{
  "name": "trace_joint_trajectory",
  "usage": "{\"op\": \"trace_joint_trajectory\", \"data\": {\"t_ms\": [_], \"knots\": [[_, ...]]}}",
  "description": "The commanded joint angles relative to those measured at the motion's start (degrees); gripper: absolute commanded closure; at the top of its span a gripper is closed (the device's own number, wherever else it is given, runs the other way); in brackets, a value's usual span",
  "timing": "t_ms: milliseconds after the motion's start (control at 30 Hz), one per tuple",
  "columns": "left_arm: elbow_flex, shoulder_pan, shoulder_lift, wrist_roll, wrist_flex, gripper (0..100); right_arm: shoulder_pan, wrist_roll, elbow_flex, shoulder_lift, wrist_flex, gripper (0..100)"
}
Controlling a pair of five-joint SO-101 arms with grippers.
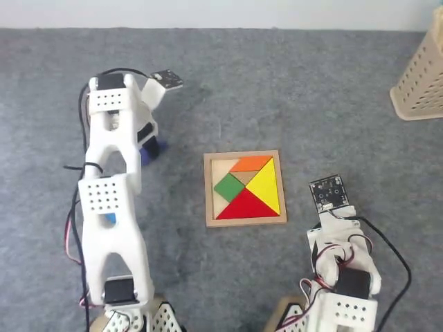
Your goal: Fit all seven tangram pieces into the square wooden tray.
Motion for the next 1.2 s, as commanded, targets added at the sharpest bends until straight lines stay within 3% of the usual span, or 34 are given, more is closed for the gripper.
{"op": "trace_joint_trajectory", "data": {"t_ms": [0, 200, 333, 667, 1000, 1167], "knots": [[15.1, 4.3, -14.8, 1.1, 1.7, 86, -0.5, 0.6, 1.1, 0.6, 0.2, 99.0], [40.0, 12.3, -37.2, 6.2, -7.7, 86, -0.5, 0.6, 1.1, 0.6, 0.2, 99.0], [49.4, 14.6, -45.4, 10.7, -14.9, 86, -0.4, 0.6, 1.1, 0.6, 0.2, 99.1], [50.9, 11.4, -41.0, 12.0, -15.7, 86, -0.2, 0.6, 1.1, 0.6, 0.2, 99.1], [61.4, 12.8, -38.0, 11.9, -30.2, 80, -0.2, 0.6, 1.1, 0.6, 0.2, 99.1], [59.9, 12.7, -33.3, 12.2, -33.2, 79, -0.2, 0.6, 1.1, 0.6, 0.2, 99.1]]}}
